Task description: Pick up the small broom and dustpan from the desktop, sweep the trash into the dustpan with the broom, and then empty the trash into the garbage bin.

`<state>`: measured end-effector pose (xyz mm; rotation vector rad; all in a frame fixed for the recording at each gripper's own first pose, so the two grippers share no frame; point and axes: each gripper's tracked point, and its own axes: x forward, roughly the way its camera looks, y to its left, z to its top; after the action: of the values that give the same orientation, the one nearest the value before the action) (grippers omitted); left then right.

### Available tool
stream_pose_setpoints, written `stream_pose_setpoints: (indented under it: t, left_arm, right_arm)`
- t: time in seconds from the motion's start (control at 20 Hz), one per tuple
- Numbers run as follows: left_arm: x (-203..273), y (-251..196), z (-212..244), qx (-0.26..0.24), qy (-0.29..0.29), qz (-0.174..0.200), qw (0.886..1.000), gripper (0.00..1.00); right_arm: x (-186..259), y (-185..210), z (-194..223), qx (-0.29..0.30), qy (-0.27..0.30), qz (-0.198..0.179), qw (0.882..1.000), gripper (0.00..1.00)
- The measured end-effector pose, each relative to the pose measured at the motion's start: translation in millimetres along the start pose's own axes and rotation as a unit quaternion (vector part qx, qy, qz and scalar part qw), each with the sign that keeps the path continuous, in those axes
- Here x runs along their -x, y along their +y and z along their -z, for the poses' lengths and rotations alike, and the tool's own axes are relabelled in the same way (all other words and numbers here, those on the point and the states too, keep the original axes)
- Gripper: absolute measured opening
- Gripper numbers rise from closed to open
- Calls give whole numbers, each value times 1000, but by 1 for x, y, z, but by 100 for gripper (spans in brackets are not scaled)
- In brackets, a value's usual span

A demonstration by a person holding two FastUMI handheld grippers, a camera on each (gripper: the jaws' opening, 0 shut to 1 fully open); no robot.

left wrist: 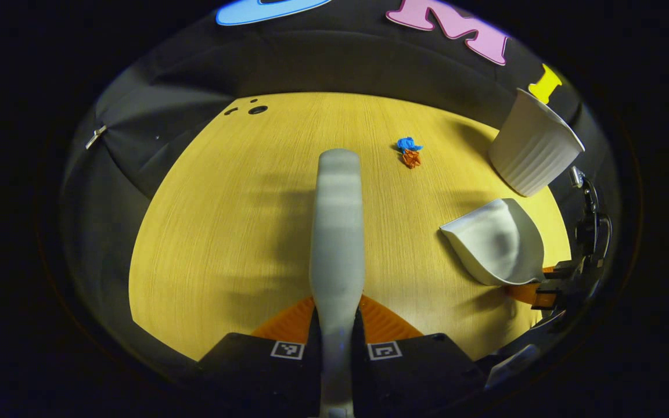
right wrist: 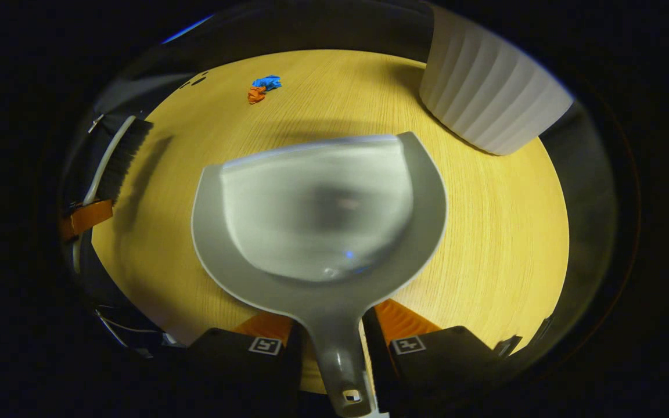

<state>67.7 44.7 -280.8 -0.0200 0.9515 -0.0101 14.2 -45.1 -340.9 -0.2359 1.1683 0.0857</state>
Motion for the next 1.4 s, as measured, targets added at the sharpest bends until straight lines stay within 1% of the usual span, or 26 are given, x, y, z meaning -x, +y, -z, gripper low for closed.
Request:
stream_pose_setpoints:
  t: [0.05, 0.1, 0.15, 0.2, 0.25, 0.5, 0.55, 0.6, 0.7, 0.75, 0.8, 0.95, 1.1, 1.2, 1.3, 1.4]
  left_arm:
    - [-3, -1, -2, -2, 0, 0, 1000, 24]
    - [-5, -4, -5, -2, 1, 1, 1000, 25]
    - [-10, -6, -6, 1, 5, 2, 1000, 25]
    - [-14, -9, -8, 3, 9, 7, 1000, 25]
    - [-19, -11, -12, 1, 13, 9, 1000, 25]
    - [-49, -12, -61, -39, 12, 16, 999, 25]
    - [-57, -10, -74, -51, 10, 14, 999, 25]
    - [-65, -8, -87, -62, 9, 11, 998, 25]
    - [-85, -6, -111, -84, 11, 9, 996, 26]
    - [-95, -4, -123, -97, 12, 7, 995, 25]
    - [-103, -3, -134, -115, 17, 3, 993, 25]
    - [-126, -7, -164, -186, 33, -1, 982, 25]
    - [-144, -16, -182, -270, 39, -1, 962, 25]
    - [-149, -26, -193, -307, 34, 1, 951, 24]
    - [-152, -43, -194, -332, 37, 23, 942, 25]
    - [-149, -66, -187, -345, 38, 60, 936, 25]
  right_arm:
    - [-1, 1, 0, 8, 0, -3, 1000, 42]
    - [-1, 2, 0, 18, -3, -8, 1000, 42]
    - [-2, 2, 0, 27, -5, -11, 1000, 40]
    - [-1, 1, 0, 30, -7, -13, 999, 42]
    - [-1, 1, -1, 31, -10, -15, 999, 37]
    - [11, -6, -3, 45, -35, -25, 998, 34]
    - [14, -10, -3, 52, -38, -25, 998, 31]
    - [17, -15, -3, 61, -41, -22, 997, 34]
    - [20, -22, -6, 76, -47, -22, 996, 34]
    - [20, -26, -7, 83, -47, -22, 995, 31]
    - [19, -28, -7, 91, -44, -24, 995, 34]
    - [17, -37, -7, 95, -35, -28, 994, 34]
    - [13, -41, -9, 93, -32, -33, 995, 34]
    - [11, -43, -9, 100, -33, -34, 994, 34]
    - [12, -45, -9, 109, -32, -37, 993, 34]
    - [12, -45, -8, 117, -31, -41, 992, 34]
